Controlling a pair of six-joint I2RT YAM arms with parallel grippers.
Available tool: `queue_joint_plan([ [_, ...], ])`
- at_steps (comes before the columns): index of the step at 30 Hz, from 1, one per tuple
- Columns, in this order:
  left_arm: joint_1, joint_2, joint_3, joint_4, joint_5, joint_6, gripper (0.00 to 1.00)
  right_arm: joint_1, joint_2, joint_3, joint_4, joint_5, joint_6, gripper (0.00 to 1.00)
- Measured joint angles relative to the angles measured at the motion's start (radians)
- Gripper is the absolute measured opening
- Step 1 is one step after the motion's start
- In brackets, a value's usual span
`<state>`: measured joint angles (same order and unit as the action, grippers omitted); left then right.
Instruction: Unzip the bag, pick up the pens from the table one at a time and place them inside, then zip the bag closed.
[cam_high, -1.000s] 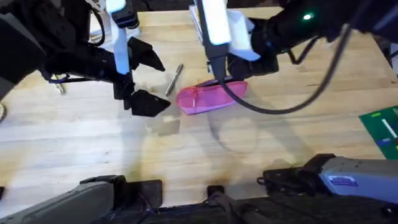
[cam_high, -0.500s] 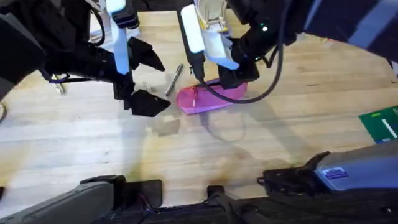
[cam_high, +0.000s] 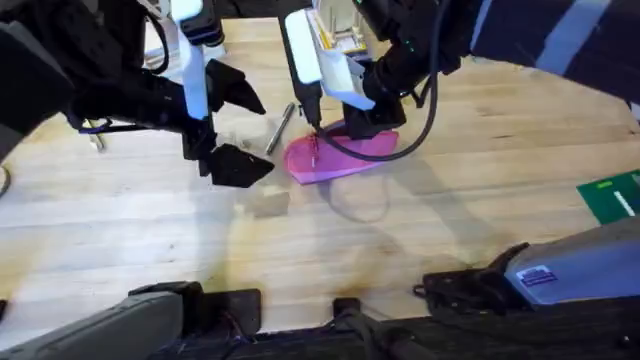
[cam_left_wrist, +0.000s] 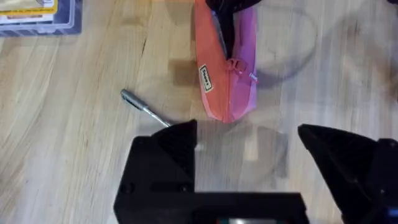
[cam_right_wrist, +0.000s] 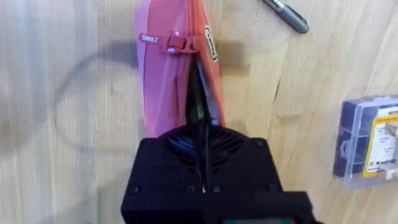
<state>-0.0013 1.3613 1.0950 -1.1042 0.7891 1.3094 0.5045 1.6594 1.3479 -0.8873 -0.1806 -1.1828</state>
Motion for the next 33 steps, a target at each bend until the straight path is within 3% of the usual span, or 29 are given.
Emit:
queue_joint_plan([
  [17,0.000,0.000,0.000,0.000,0.000,0.000,0.993,-0.001,0.095,0.004,-0.002,-0.031,0.034,0.054],
  [18,0.000,0.000,0.000,0.000,0.000,0.000,0.993,-0.002,0.095,0.004,-0.002,-0.033,0.035,0.149],
  [23,0.000,0.000,0.000,0.000,0.000,0.000,0.993,-0.002,0.095,0.004,-0.001,-0.041,0.038,0.864],
  [24,0.000,0.000,0.000,0.000,0.000,0.000,0.993,-0.002,0.095,0.004,0.000,-0.044,0.034,0.963],
  [33,0.000,0.000,0.000,0.000,0.000,0.000,0.994,-0.002,0.095,0.004,0.000,-0.045,0.034,0.996],
])
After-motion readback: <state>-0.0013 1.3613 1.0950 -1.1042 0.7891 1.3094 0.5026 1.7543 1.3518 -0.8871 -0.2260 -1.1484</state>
